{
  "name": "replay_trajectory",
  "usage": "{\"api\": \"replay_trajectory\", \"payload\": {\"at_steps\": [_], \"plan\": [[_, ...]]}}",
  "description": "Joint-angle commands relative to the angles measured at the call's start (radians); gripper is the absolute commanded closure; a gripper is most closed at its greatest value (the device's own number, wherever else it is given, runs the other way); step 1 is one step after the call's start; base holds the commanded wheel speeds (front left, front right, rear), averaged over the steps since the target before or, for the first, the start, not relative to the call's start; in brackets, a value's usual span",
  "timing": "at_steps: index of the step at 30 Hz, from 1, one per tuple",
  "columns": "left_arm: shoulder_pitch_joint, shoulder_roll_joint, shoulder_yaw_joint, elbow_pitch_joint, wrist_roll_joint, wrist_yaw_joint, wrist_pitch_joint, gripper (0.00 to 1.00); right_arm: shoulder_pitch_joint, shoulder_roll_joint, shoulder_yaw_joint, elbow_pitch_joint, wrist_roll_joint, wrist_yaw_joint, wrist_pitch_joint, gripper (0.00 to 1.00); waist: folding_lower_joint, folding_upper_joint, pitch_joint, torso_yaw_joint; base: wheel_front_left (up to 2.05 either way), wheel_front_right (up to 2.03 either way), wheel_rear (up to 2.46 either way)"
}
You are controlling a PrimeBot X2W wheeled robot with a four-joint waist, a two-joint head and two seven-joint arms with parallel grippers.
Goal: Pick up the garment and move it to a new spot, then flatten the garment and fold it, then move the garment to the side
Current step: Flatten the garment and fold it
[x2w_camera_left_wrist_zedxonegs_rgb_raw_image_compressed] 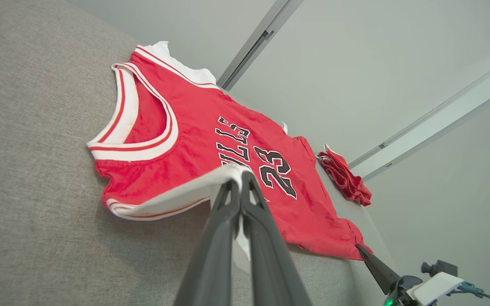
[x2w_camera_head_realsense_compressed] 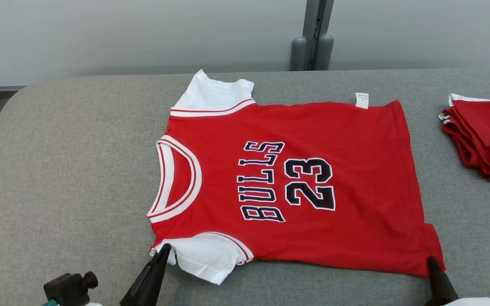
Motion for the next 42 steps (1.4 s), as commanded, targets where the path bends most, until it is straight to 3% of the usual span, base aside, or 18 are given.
{"api": "replay_trajectory", "payload": {"at_steps": [1, 5, 16, 22, 32, 42], "plan": [[-0.025, -0.005, 0.006, 0.007, 0.01, 0.0, -0.008, 1.0, -0.018, -0.005, 0.003, 0.021, 0.009, 0.0, 0.0, 1.0, 0.0, 0.0, -0.001, 0.001, 0.0, 0.0, 0.0], [-0.047, -0.018, 0.007, 0.012, 0.009, -0.001, -0.016, 1.0, -0.032, -0.004, 0.028, 0.043, 0.037, 0.0, 0.014, 1.0, 0.0, 0.0, -0.003, 0.0, 0.0, 0.0, 0.0], [-0.18, -0.063, 0.01, 0.057, 0.013, -0.004, -0.01, 1.0, -0.047, -0.005, 0.044, -0.06, 0.234, 0.0, 0.039, 1.0, 0.0, 0.0, -0.008, -0.018, 0.0, 0.0, 0.0], [-0.308, -0.109, 0.017, 0.215, 0.015, -0.04, -0.034, 1.0, -0.116, -0.005, 0.028, -0.016, 0.244, 0.0, 0.022, 1.0, 0.0, 0.0, 0.022, -0.036, 0.0, 0.0, 0.0], [-0.513, -0.171, 0.043, 0.518, 0.049, -0.084, -0.104, 1.0, -0.31, -0.005, 0.089, 0.118, 0.27, 0.0, -0.013, 1.0, 0.0, 0.0, 0.11, -0.062, 0.0, 0.0, 0.0], [-0.612, -0.206, 0.073, 0.695, 0.103, -0.109, -0.141, 1.0, -0.451, -0.002, 0.142, 0.244, 0.266, 0.001, -0.059, 1.0, 0.0, 0.0, 0.139, -0.069, 0.0, 0.0, 0.0]]}}
